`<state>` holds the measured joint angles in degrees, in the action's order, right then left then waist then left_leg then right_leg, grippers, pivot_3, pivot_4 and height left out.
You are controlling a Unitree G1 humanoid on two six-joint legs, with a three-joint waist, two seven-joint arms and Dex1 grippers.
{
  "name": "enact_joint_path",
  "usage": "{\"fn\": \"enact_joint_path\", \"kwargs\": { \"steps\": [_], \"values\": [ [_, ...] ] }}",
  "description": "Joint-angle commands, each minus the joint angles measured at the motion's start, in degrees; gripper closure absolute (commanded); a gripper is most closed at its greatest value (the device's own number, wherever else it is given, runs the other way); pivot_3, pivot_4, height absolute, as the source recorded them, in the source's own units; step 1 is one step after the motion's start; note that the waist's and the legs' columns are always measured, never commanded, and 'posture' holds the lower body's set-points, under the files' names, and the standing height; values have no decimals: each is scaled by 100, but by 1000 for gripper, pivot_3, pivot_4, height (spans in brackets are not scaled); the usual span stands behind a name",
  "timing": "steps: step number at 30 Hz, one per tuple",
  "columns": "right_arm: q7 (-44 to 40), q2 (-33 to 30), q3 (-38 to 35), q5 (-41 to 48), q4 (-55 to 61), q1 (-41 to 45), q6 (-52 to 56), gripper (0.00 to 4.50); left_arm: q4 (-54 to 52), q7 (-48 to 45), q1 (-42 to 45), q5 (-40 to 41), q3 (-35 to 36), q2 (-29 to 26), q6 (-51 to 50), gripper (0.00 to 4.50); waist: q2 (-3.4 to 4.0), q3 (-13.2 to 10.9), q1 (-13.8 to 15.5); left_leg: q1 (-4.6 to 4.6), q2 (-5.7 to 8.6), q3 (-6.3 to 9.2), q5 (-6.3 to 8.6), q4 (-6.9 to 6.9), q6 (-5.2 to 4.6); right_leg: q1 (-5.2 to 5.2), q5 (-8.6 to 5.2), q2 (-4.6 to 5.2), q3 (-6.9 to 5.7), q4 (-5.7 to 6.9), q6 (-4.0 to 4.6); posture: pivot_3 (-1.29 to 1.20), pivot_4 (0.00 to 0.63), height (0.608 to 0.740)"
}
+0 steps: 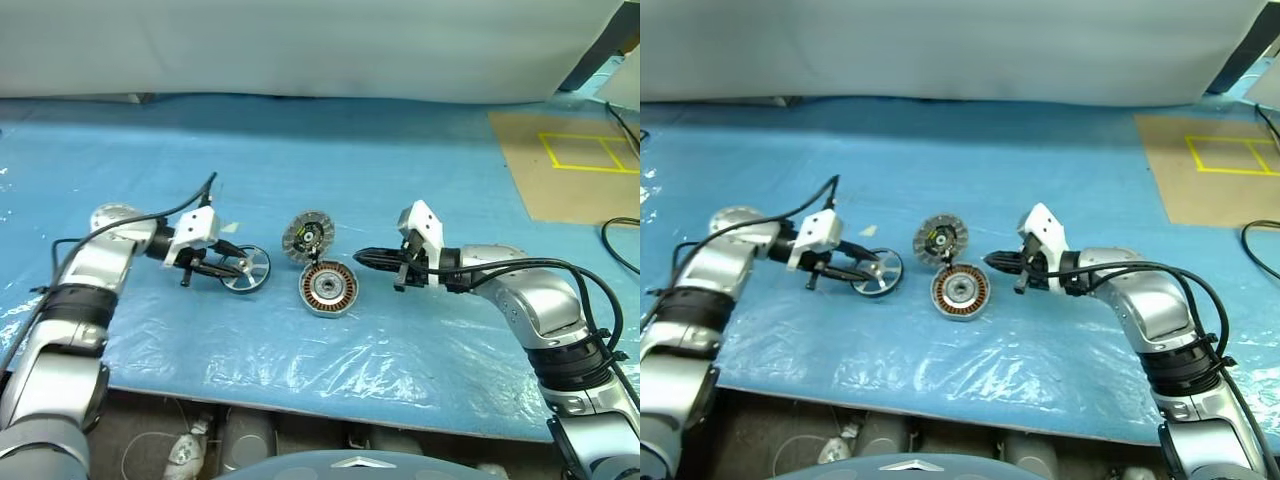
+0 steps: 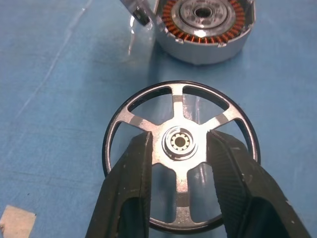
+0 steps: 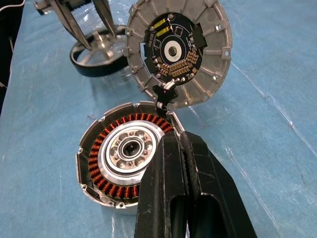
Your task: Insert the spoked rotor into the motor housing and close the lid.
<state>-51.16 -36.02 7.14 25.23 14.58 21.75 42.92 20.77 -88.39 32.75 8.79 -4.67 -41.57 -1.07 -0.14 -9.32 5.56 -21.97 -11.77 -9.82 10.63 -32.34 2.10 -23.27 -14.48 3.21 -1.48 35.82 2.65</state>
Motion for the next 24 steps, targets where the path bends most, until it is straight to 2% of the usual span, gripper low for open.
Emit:
{"fn": "enact_joint_path", "kwargs": {
  "steps": [1,6,11,14,19,24],
  "values": [
    [-28,-36,-208,84,15,11,-113,4500,-1433,428,-540,739,403,-69,-1005,3166,0,0,2,0,0,0,0,-1,0,1,0,1,0,-1,1,0,150,740],
    [-10,-65,-299,100,-21,-56,-110,4500,-3115,1170,-1433,1626,620,116,-2201,3166,0,0,-1,2,0,-3,0,-2,-1,3,-14,2,2,-1,23,0,150,740],
    [-25,-123,-356,110,17,-119,-57,4500,-3789,1859,-1702,2001,525,577,-2501,3166,0,0,-9,9,-1,-3,0,-7,-3,9,-15,-1,3,0,25,0,150,740],
    [6,-152,-416,112,-5,-137,-34,4500,-3731,2193,-1650,2031,390,994,-2379,3166,1,0,-14,11,-1,-4,-1,-11,-4,11,-15,-2,6,-1,24,0,150,740],
    [59,-187,-442,91,73,-237,-19,4500,-3035,2524,-1487,1621,9,1589,-1845,3166,1,0,-10,15,-1,-4,-3,-20,-7,20,-14,-4,7,-4,23,0,150,740],
    [169,-211,-510,123,172,-317,43,4500,-2487,2445,-1448,1312,-318,1766,-1362,3166,1,0,-27,19,-2,-3,-3,-19,-8,22,-1,-7,11,-4,1,0,150,740]
  ]
}}
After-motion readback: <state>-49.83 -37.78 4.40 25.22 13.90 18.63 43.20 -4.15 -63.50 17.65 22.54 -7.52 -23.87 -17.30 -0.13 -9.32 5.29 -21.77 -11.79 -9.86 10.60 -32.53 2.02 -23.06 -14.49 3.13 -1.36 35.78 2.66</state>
